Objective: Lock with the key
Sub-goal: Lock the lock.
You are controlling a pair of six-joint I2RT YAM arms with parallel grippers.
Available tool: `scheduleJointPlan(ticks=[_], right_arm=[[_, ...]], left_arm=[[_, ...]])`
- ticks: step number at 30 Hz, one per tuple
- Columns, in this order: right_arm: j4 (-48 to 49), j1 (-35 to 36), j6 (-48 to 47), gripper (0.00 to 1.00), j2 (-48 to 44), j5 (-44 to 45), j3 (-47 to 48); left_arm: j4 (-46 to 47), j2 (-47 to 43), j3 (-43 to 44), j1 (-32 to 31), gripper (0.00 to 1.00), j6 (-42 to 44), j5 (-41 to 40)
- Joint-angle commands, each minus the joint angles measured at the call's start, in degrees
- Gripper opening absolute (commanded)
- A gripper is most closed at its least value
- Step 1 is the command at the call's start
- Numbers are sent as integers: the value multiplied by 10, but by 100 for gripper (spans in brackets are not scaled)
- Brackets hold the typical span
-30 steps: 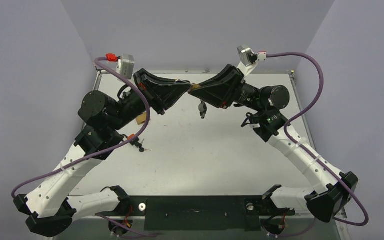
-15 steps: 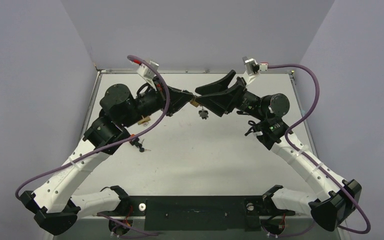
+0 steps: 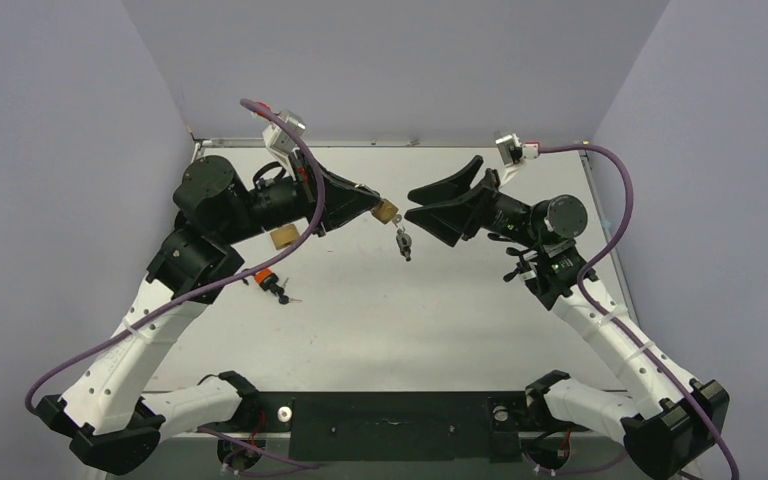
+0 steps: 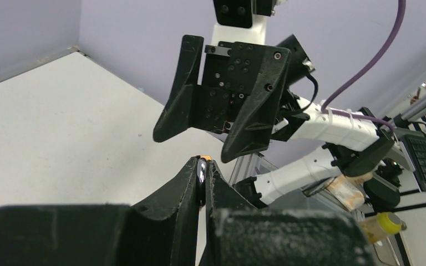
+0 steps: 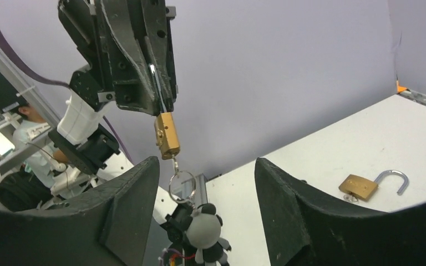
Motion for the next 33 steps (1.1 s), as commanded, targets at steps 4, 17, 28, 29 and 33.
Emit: scheduleJointPlan(ticks=[4,17,28,29,33], right_arm=[[-96,32,-111,51,-5,-25,55],[-124,52,-135,36,-13,-40,50],[-156,53,-157,0,-18,-31,46],[-157,53,-158,0,-18,-31,45],[-174,51,-172,0,-22,-29,40]], left_arm=[[23,4,30,3,0,-3,72],[25,20,35,5,0,-17,73],[27,19,35,17,0,-19,75],[27,21,36,20,0,-19,76],[40,21,36,38,0,-21,82]])
